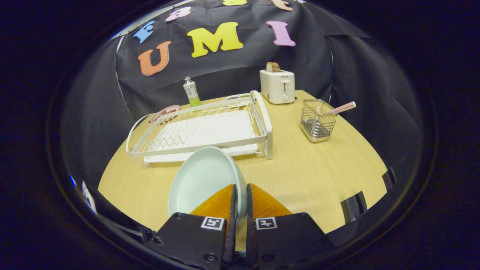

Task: Take the plate from the dish rack, then take the spoon from the basket and place it into the plate.

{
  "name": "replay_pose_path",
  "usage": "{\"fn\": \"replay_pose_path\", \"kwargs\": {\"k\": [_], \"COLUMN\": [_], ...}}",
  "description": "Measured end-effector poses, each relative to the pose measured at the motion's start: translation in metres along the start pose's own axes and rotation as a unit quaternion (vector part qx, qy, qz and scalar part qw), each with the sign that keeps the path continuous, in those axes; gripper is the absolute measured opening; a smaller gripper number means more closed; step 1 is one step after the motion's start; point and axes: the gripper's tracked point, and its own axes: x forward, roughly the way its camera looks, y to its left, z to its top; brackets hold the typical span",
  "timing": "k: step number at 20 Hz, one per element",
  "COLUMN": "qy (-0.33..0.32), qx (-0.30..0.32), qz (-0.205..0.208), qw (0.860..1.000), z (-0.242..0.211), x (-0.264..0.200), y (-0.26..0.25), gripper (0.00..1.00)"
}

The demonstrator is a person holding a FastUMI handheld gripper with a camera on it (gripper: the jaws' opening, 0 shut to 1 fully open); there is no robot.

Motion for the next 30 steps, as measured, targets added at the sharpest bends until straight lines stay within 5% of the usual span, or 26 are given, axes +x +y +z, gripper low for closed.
{"fn": "replay_pose_path", "kwargs": {"k": [8,13,17,21,24,30], "qy": [0.022,-0.061,-0.14,-0.219,-0.253,-0.255], "qx": [0.032,0.026,0.018,-0.069,-0.085,-0.026], "qz": [0.025,0.007,0.012,-0.012,-0.043,-0.088], "qw": [0.999,0.998,0.99,0.973,0.963,0.963], "z": [-0.009,0.019,0.046,0.07,0.081,0.1], "x": [0.023,0.023,0.011,-0.001,-0.008,0.008], "y": [-0.018,-0.036,-0.056,-0.084,-0.114,-0.182], "gripper": [0.19,0.22,0.62,0.9,1.0,1.0]}}
